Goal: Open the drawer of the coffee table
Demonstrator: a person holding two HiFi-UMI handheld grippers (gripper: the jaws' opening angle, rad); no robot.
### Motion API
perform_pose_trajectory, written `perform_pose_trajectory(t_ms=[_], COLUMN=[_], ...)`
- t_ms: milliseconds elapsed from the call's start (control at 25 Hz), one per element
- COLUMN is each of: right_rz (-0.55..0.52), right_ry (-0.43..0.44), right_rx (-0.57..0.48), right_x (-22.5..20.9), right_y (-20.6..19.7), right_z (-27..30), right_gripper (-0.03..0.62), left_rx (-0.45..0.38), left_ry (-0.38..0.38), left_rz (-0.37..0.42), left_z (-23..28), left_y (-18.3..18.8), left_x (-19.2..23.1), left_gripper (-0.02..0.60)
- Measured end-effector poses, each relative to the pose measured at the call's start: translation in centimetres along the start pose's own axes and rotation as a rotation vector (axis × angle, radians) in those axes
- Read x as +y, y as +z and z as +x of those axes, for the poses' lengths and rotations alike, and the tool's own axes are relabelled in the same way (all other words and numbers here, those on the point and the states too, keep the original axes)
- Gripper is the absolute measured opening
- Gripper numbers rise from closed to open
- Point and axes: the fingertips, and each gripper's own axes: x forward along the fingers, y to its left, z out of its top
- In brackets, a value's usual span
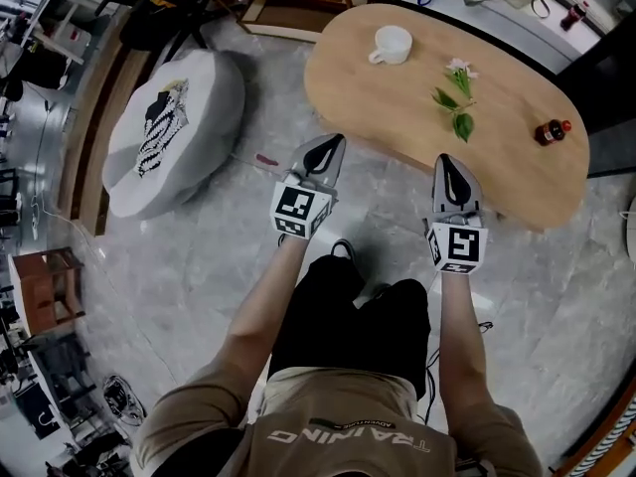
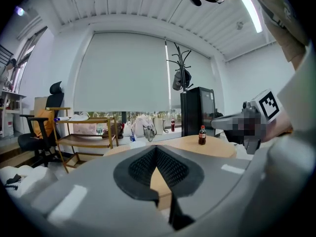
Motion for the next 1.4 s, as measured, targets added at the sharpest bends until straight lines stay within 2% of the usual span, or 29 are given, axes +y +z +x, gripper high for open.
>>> perform_pose_trajectory(t_ms=[320, 680, 840, 1000, 1200, 1280, 1400], right_rz=[-0.011, -0.066, -0.057, -0.006, -0.015, -0.025, -0.042], right_ry=[0.003, 0.024, 0.035, 0.016, 0.003, 0.004, 0.006], right_rx=[-0.018, -0.087, -0.149, -0.080, -0.063, -0.060, -0.059], right_x=[1.3, 3.8, 4.4, 4.6, 3.5, 3.2, 3.1], right_y=[-9.8, -18.0, -20.0, -23.3, -23.4, -23.4, -23.3], right_z=[2.7, 3.6, 3.5, 2.7, 2.1, 2.1, 1.9], right_gripper=[0.005, 0.005, 0.005, 0.005, 0.005, 0.005, 0.005], left_rx=[-0.027, -0.080, -0.084, -0.018, -0.004, -0.010, -0.018], left_ry=[0.026, 0.041, 0.028, 0.010, -0.002, -0.002, -0.003], left_rz=[-0.015, 0.014, 0.057, 0.036, 0.036, -0.011, -0.125], left_z=[3.1, 5.1, 6.7, 7.6, 7.4, 7.7, 7.9], left_y=[-11.3, -20.7, -23.2, -25.4, -25.2, -25.2, -25.8], left_x=[1.5, 2.7, 2.5, 0.8, -1.1, -1.2, -1.2], left_gripper=[0.006, 0.006, 0.006, 0.006, 0.006, 0.006, 0.006])
